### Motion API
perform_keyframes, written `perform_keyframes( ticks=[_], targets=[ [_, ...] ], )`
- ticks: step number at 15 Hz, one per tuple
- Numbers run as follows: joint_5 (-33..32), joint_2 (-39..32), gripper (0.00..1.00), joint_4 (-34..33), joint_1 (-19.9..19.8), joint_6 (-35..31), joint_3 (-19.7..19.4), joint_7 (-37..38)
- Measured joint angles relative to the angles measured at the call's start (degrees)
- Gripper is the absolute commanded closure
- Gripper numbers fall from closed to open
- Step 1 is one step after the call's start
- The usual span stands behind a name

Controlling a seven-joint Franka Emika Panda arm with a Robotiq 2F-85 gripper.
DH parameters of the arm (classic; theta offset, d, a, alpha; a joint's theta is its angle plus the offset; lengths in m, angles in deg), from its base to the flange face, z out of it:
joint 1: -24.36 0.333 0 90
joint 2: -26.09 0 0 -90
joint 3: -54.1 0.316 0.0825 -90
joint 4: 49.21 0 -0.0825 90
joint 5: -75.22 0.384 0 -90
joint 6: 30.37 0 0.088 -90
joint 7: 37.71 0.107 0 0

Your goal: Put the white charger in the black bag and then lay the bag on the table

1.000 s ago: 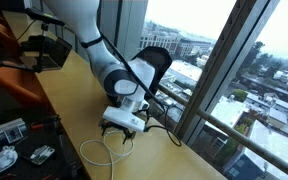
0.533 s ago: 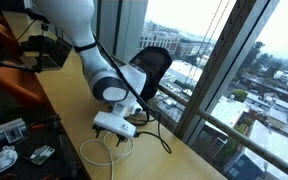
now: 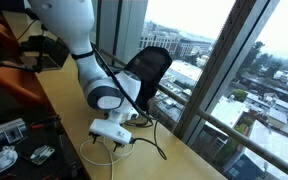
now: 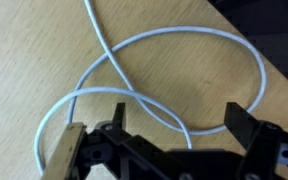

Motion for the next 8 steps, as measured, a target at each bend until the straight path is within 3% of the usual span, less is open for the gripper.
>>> perform_keyframes(
  ticks=[1, 2, 8],
  targets=[
    [-0.28, -0.88, 0.25, 0.0, -0.03, -0.68, -0.1, 0.0],
    [-0.55, -1.63, 0.27, -0.05, -0.11, -1.43, -0.2, -0.01],
    [-1.17, -1.87, 0.69, 0.06, -0.85, -3.03, -0.12, -0.1]
  ],
)
